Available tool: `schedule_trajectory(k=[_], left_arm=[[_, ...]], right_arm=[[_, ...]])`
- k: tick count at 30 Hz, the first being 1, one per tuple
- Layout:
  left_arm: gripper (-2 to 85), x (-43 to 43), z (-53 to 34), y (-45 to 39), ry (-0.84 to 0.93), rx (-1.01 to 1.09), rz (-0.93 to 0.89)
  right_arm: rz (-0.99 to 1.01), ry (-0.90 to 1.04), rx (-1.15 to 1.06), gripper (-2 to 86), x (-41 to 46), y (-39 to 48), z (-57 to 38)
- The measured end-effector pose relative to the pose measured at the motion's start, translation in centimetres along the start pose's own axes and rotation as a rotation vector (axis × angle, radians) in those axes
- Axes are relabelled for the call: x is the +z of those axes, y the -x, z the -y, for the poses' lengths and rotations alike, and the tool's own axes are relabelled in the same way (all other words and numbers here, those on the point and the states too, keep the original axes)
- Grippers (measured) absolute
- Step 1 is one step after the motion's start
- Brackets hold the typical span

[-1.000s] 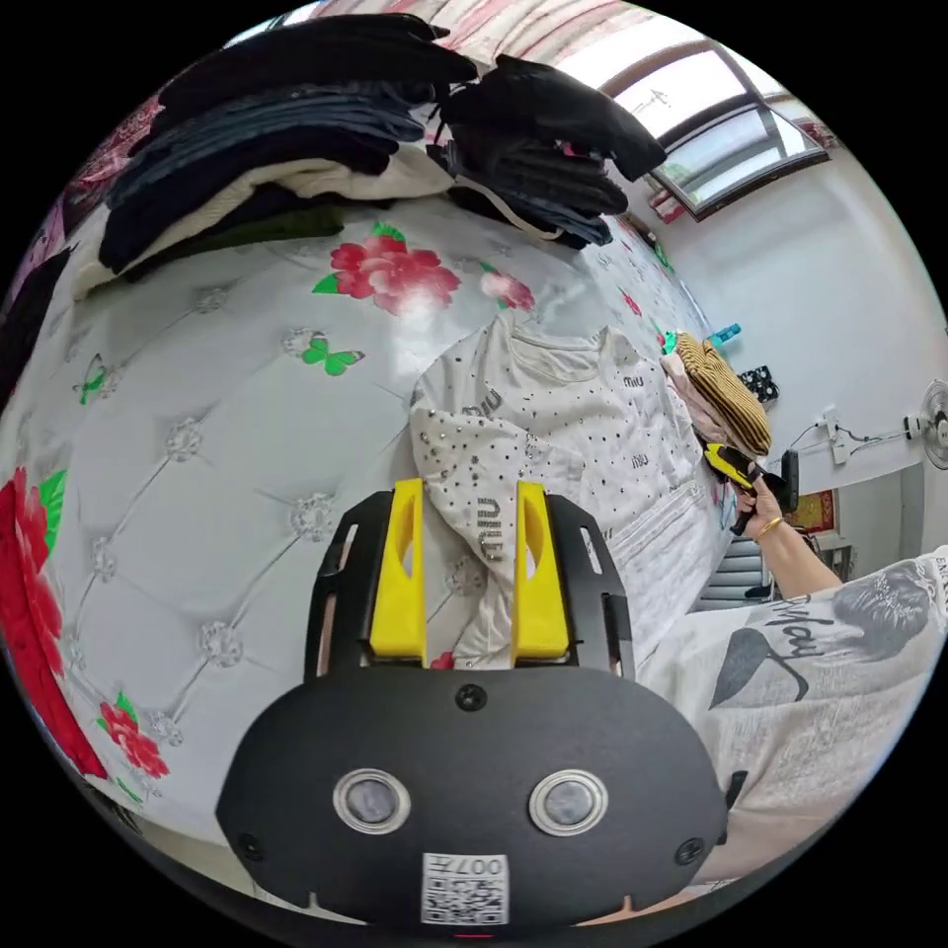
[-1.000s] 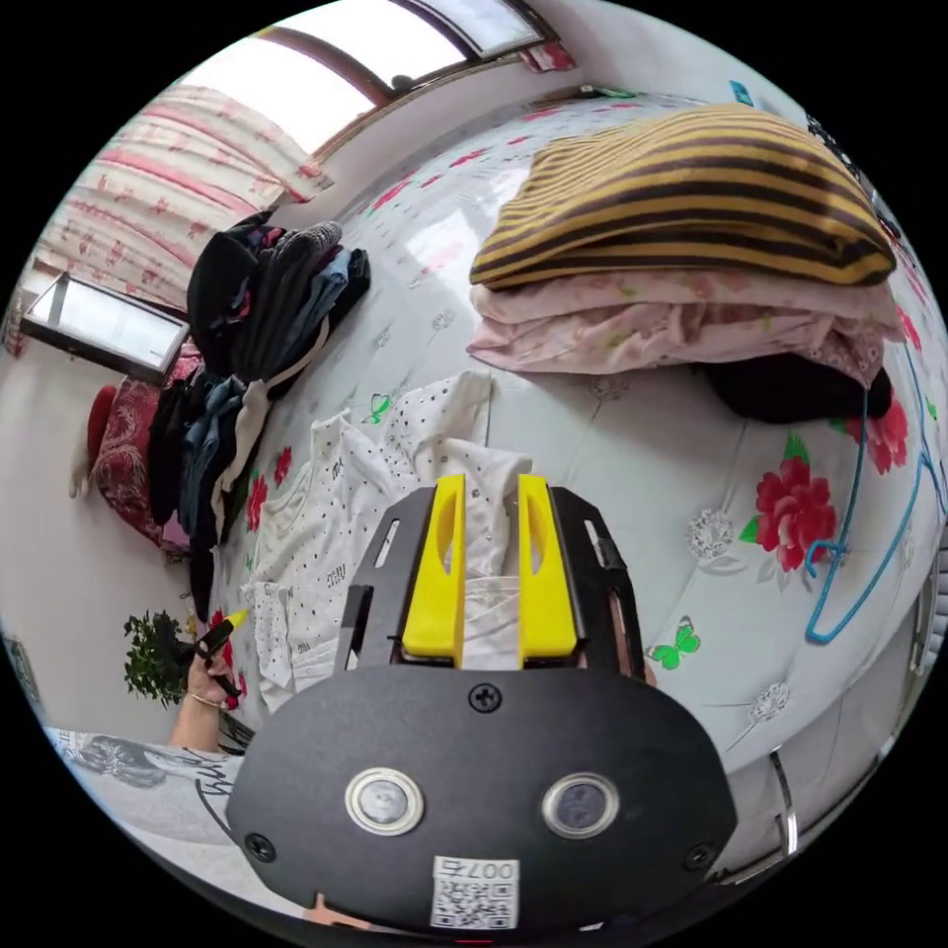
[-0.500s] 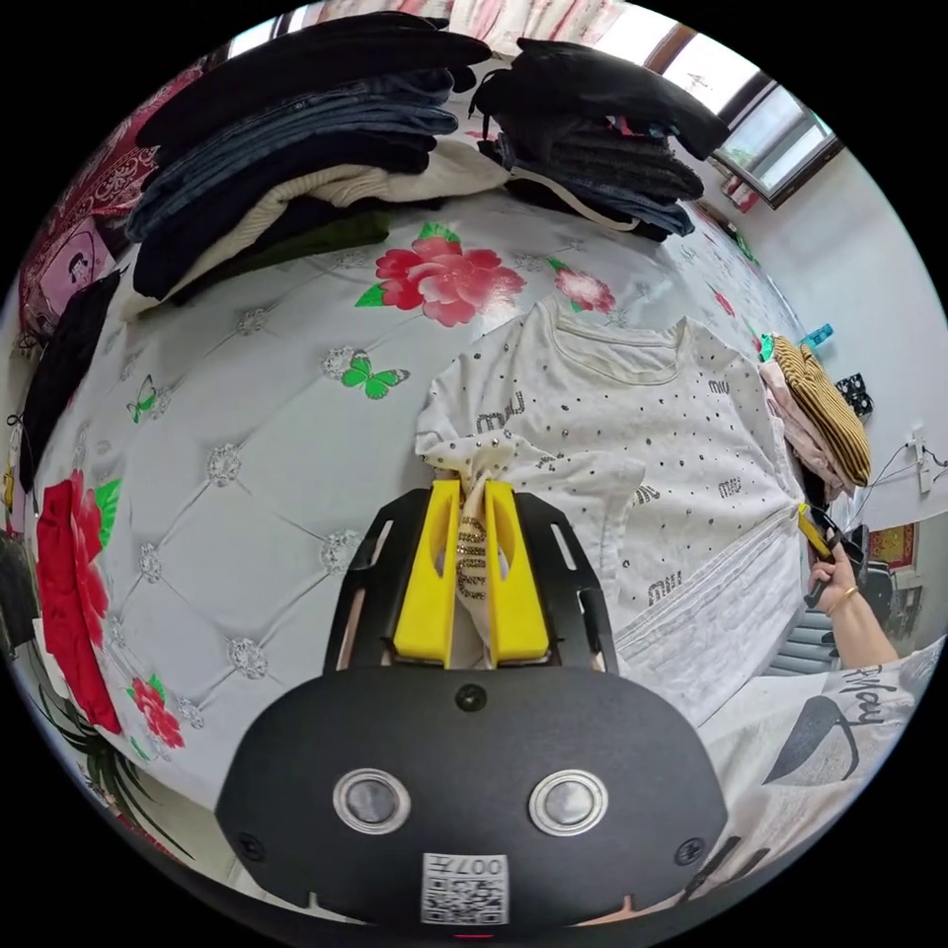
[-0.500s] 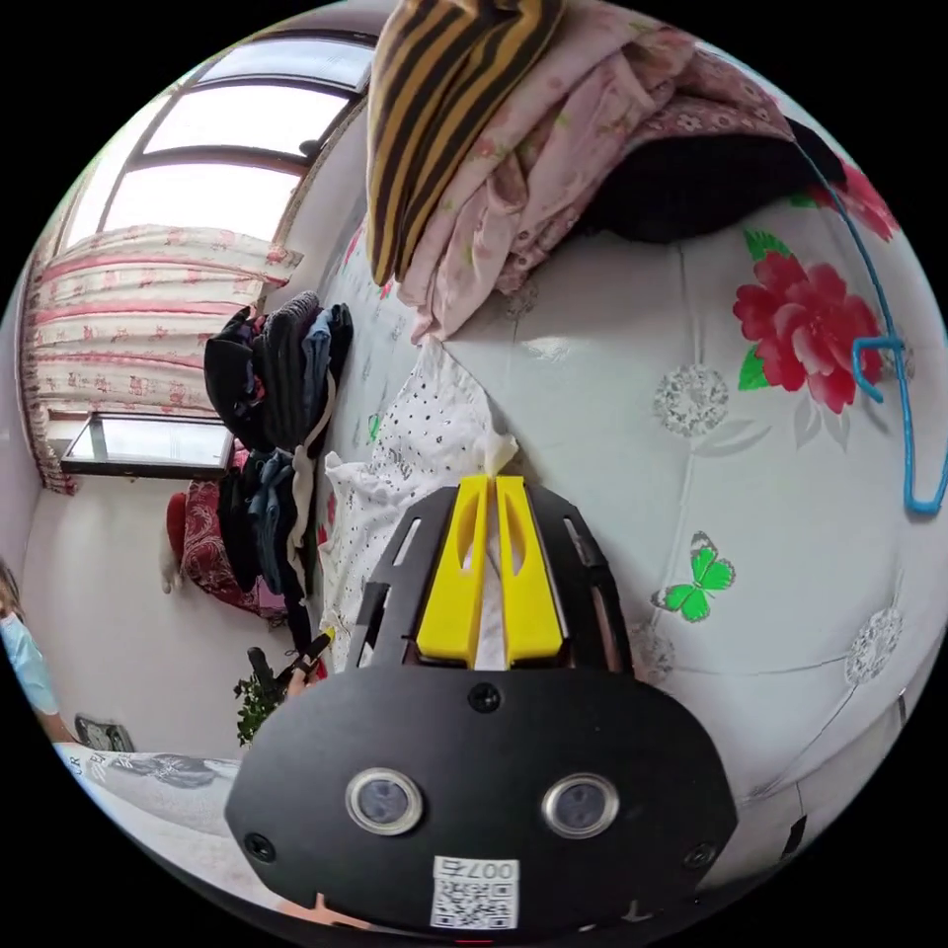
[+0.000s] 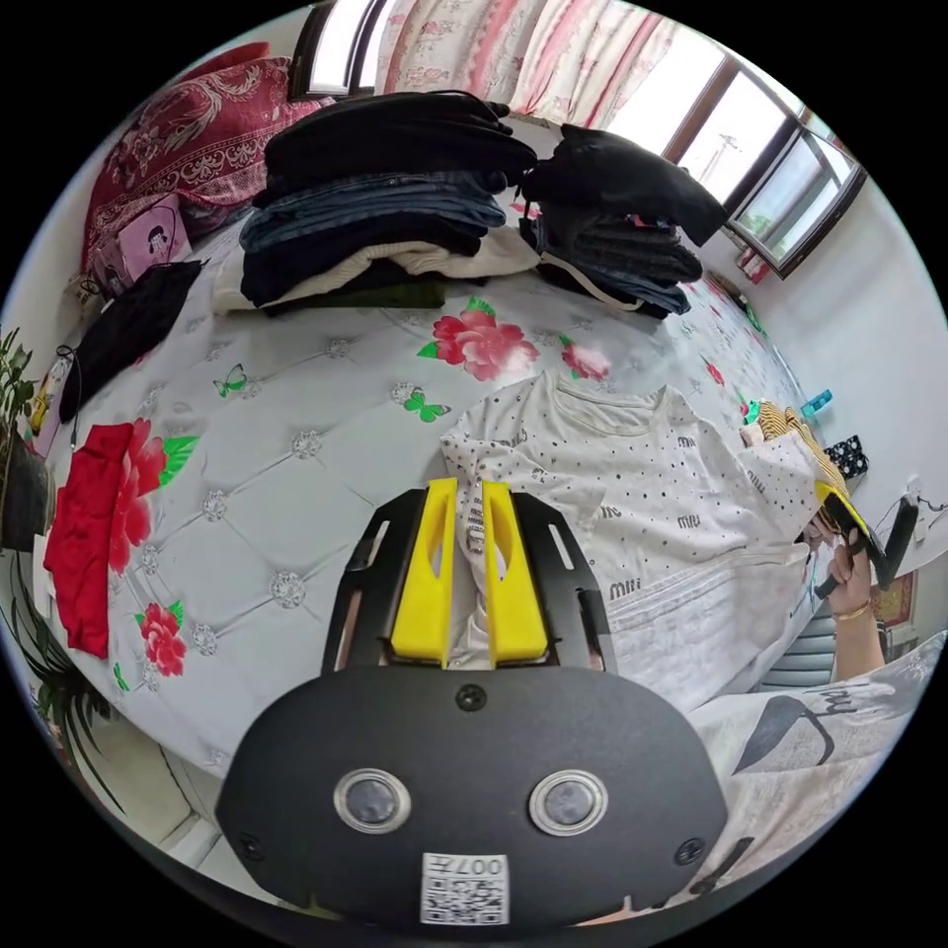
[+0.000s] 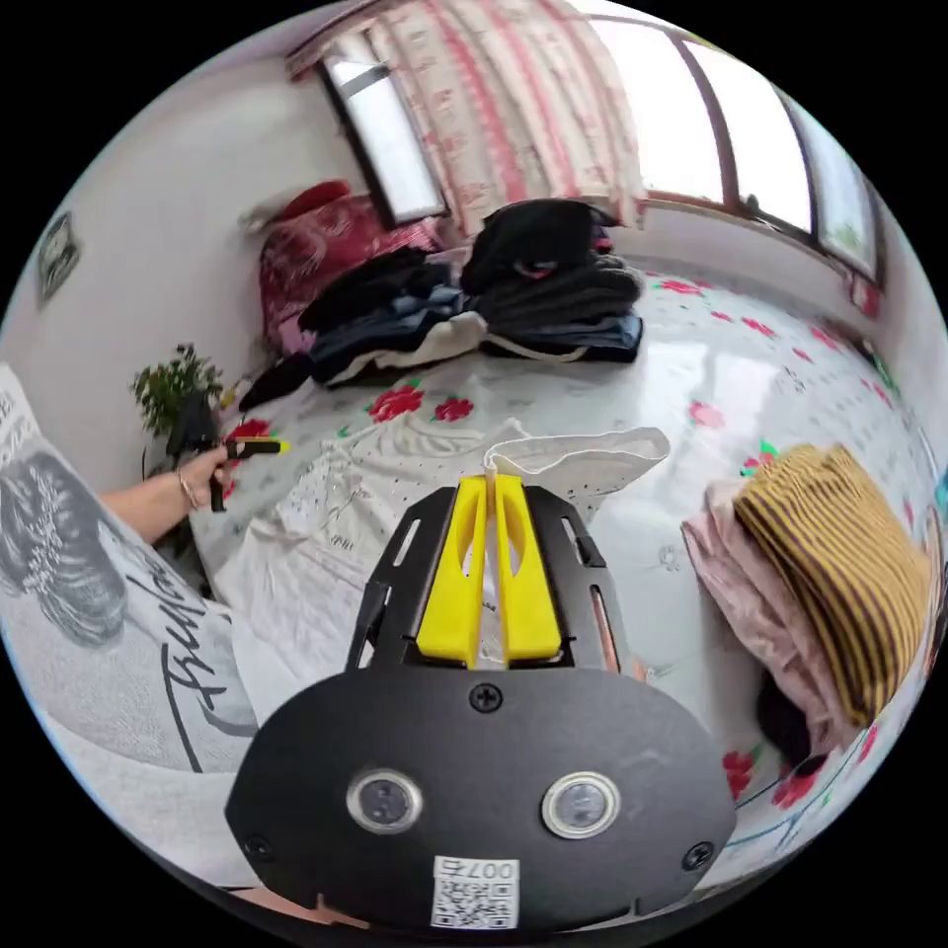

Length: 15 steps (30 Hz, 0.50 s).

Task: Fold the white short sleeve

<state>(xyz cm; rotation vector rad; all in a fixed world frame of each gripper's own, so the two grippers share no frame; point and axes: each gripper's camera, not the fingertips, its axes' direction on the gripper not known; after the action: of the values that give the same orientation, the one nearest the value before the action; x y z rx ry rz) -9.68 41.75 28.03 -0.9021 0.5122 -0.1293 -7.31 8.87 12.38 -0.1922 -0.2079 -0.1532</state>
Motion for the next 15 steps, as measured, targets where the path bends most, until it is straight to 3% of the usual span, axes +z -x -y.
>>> schedule_trajectory(k=[2,8,12,15], left_arm=[[4.5,0.3,-0.8,-0.4,0.020,-0.001,-0.013],[4.4,1.3,-2.0,-3.4,0.081,0.032,-0.094],[4.3,1.3,-2.2,-5.2,0.101,0.090,-0.071],[4.4,1.4,-2.0,-5.2,0.103,0.074,-0.075]], right_arm=[[0.084,0.139,-0.209,0.1,5.0,7.1,0.4],[0.220,0.476,-0.313,1.5,16.6,16.5,-3.1],[0.231,0.366,-0.328,2.5,14.7,17.8,-1.4],[0.146,0.263,-0.173,3.1,13.7,14.2,1.2]])
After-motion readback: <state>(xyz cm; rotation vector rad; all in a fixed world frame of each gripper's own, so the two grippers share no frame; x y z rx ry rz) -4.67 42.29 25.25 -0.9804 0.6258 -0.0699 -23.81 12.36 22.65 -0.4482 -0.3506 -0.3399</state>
